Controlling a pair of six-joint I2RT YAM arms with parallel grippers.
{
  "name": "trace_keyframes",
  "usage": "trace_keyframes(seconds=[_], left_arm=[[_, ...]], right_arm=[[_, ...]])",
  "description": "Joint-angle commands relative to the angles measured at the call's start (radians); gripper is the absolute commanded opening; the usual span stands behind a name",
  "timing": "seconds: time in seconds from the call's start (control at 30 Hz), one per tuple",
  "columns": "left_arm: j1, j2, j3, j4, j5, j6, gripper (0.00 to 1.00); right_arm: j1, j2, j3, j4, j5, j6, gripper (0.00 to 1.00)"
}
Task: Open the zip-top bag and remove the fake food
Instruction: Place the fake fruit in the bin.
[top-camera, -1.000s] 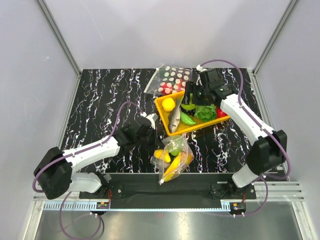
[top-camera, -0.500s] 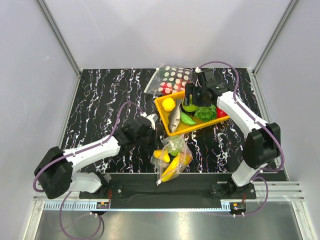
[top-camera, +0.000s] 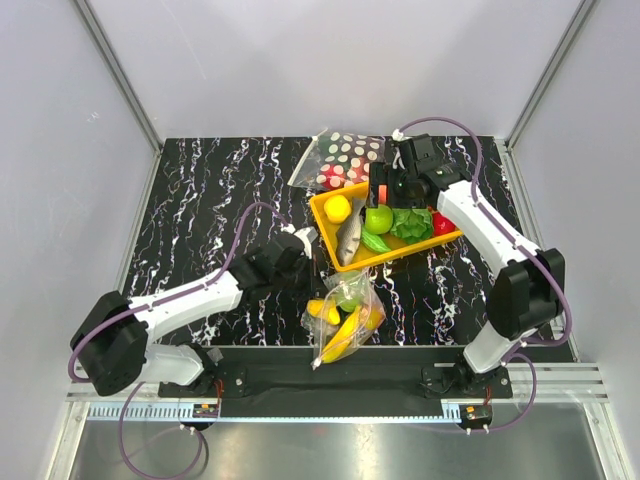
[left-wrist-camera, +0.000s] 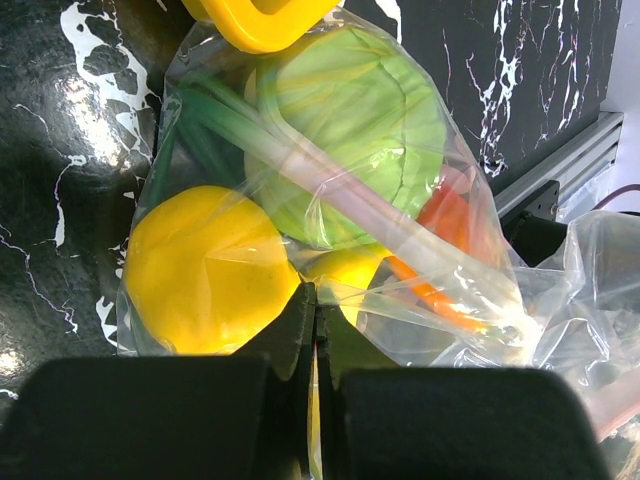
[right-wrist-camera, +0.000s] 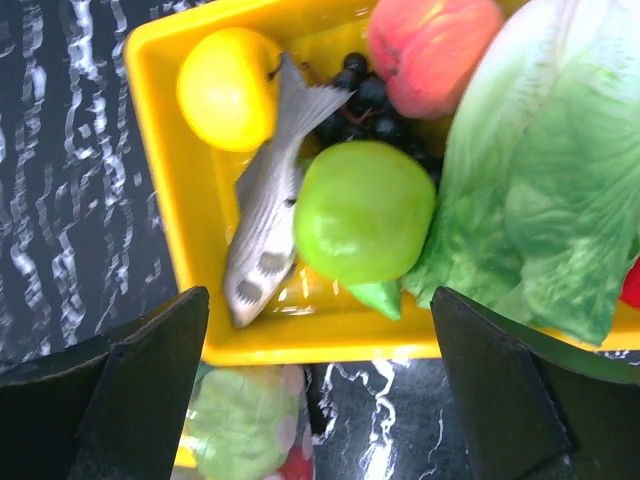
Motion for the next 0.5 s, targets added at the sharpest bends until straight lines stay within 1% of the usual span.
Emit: trace_keyframes(seconds=[0.0, 0.1, 0.13, 0.2, 0.27, 0.3, 0.33, 0.4, 0.43, 0.47], left_arm=[[0.008, 0.006, 0.049, 0.011, -0.002, 0.016, 0.00], [0.009, 0.032, 0.070, 0.002, 0.000, 0.016, 0.00], [0.008, 0.040, 0.081, 0.002, 0.001, 0.019, 0.00], [0.008, 0.058, 0.098, 0.009, 0.009, 0.019, 0.00], [0.009, 0.072, 0.127, 0.014, 0.018, 0.022, 0.00], [0.008, 0.090, 0.138, 0.014, 0.018, 0.027, 0.00], [0.008, 0.099, 0.150, 0.017, 0.021, 0.028, 0.00], [0.008, 0.131, 0.182, 0.022, 0.030, 0.031, 0.00], [0.008, 0.144, 0.192, 0.028, 0.035, 0.028, 0.00], [0.008, 0.156, 0.199, 0.038, 0.045, 0.027, 0.00]], right_arm=[[-0.004, -0.112, 0.038, -0.024, -0.081, -0.024, 1.00], [-0.004, -0.207, 0.004, -0.055, -0.147, -0.013, 0.99], [-0.002, -0.270, -0.028, -0.060, -0.199, -0.003, 1.00], [-0.004, -0.334, -0.063, -0.075, -0.248, 0.013, 1.00], [-0.001, -0.434, -0.120, -0.095, -0.319, 0.028, 1.00], [0.002, -0.468, -0.140, -0.103, -0.334, 0.037, 0.98], [0.005, -0.535, -0.184, -0.109, -0.377, 0.059, 0.97], [0.019, -0.595, -0.221, -0.124, -0.414, 0.085, 0.94], [0.025, -0.649, -0.255, -0.129, -0.455, 0.109, 0.86], [0.031, -0.670, -0.270, -0.136, -0.472, 0.121, 0.83]])
